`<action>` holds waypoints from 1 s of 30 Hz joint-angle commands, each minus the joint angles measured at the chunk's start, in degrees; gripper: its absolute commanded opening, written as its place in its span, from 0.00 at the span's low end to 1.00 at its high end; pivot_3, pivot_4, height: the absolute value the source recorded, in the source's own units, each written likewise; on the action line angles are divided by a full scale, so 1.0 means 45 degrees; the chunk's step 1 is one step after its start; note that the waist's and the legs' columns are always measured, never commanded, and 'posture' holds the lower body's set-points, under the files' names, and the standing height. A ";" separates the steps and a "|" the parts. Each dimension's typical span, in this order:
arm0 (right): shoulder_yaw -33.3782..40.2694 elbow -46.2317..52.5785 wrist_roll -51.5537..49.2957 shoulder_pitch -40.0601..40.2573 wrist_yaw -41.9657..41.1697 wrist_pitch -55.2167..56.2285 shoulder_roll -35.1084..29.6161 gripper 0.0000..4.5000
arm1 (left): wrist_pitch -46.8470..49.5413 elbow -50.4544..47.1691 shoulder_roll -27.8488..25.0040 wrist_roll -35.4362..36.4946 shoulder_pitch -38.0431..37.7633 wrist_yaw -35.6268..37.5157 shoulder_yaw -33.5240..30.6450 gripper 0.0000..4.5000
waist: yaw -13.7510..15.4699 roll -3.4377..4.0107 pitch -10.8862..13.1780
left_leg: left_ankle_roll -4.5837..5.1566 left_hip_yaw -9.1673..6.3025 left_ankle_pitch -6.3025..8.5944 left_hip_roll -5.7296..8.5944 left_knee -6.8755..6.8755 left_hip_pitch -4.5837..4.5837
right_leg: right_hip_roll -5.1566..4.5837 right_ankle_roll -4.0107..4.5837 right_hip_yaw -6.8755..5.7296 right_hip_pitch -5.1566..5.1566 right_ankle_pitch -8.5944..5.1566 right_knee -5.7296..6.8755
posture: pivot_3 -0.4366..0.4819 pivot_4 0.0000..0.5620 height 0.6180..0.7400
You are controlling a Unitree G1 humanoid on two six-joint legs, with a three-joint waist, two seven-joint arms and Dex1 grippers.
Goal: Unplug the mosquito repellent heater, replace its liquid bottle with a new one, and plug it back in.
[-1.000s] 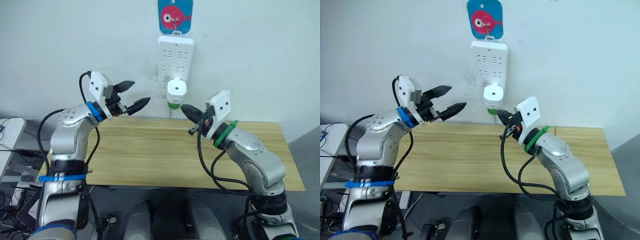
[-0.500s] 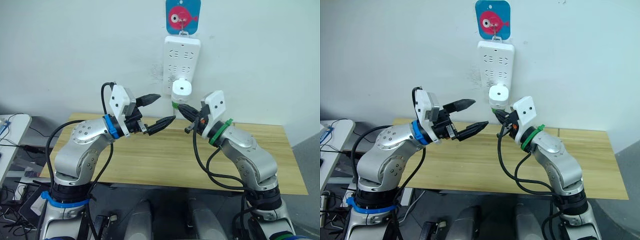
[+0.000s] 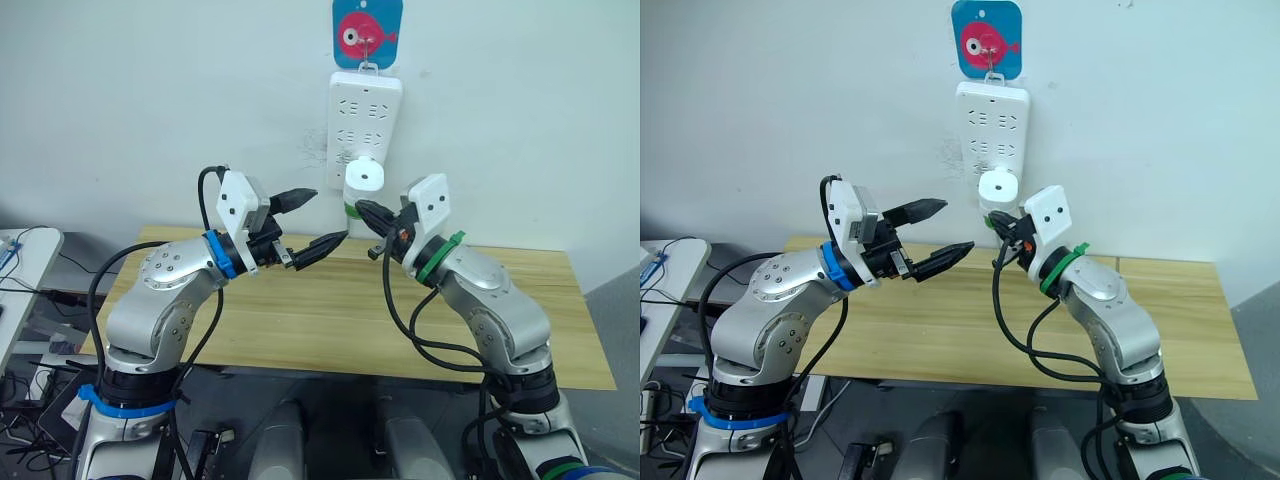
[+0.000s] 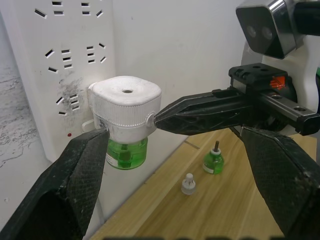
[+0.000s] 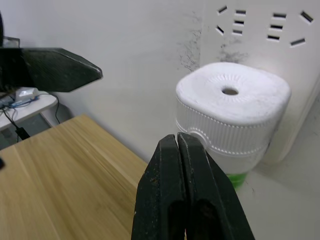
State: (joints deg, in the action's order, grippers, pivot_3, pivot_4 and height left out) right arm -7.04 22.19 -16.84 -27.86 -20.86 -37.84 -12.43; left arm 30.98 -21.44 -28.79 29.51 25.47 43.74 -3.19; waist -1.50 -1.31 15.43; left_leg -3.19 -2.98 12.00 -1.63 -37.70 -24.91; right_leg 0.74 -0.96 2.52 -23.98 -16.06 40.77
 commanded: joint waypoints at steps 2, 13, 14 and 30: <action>-0.0119 0.0233 0.0270 -0.0253 0.0049 0.0408 0.0004 0.01 | -0.0189 -0.0178 -0.0053 0.0222 0.0066 -0.0061 -0.0188 1.00 | 0.0000 0.0000 0.0000 | 0.0000 0.0000 0.0000 -0.0001 0.0001 0.0000 | 0.0000 0.0000 0.0001 -0.0001 0.0000 0.0000 | 0.55 0.37 1.00; -0.0052 0.0042 0.0587 -0.0317 0.0169 0.0537 0.0050 0.01 | -0.0245 -0.0011 -0.0121 0.0232 0.0181 0.0016 -0.0163 1.00 | -0.0002 0.0000 0.0000 | 0.0000 0.0001 0.0000 -0.0001 0.0003 0.0000 | 0.0000 0.0000 0.0000 -0.0002 -0.0001 -0.0002 | 0.55 0.38 1.00; -0.0041 0.0028 0.0621 -0.0313 0.0183 0.0548 0.0016 0.01 | -0.0243 -0.0005 -0.0125 0.0234 0.0187 0.0018 -0.0165 1.00 | -0.0002 0.0000 0.0000 | 0.0000 0.0001 0.0000 -0.0002 0.0003 0.0000 | 0.0000 0.0000 0.0001 -0.0002 -0.0001 -0.0002 | 0.55 0.38 1.00; 0.0236 0.0053 0.0761 -0.0273 0.0427 0.0600 -0.0153 0.01 | -0.0358 0.0122 0.0001 0.0221 0.0376 -0.0009 -0.0091 1.00 | -0.0005 0.0000 0.0000 | 0.0000 0.0001 0.0000 -0.0001 0.0004 -0.0001 | 0.0000 0.0000 0.0001 -0.0001 -0.0002 -0.0005 | 0.54 0.37 1.00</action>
State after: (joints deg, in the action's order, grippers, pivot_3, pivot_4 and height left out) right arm -7.96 21.10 -14.11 -28.25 -19.92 -36.64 -12.82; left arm 30.65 -19.88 -28.95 29.52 26.24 43.43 -3.19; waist -1.53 -1.31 15.43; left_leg -3.19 -2.98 12.00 -1.64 -37.69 -24.91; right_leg 0.74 -0.96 2.53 -23.98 -16.07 40.75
